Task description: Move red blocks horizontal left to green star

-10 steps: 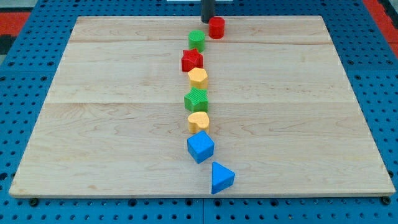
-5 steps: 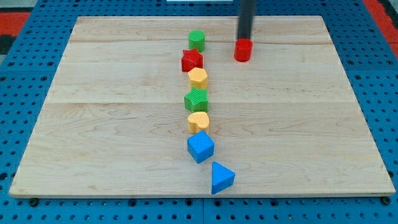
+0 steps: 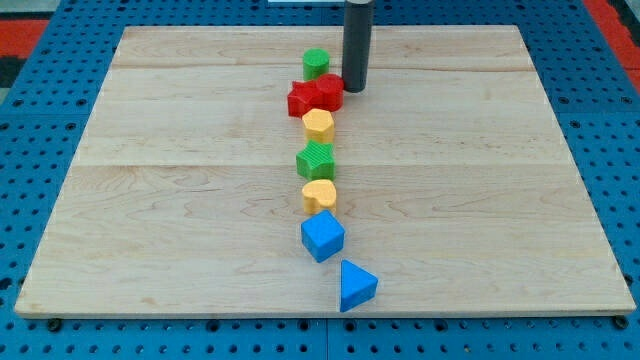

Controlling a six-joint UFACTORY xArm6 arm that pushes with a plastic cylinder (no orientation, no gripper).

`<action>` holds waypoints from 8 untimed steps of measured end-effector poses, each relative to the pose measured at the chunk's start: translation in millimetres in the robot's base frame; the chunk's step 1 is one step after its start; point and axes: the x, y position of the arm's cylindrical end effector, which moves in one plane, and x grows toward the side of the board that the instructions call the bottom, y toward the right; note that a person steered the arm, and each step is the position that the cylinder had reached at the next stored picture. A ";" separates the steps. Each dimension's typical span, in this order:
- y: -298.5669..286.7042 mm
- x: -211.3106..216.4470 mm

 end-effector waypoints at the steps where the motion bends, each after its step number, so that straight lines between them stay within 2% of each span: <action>1: -34.7 15.9; 3: -124.3 30.9; 5: -198.9 72.1; 6: -188.3 65.9; 7: -209.9 63.3; 8: -197.7 43.9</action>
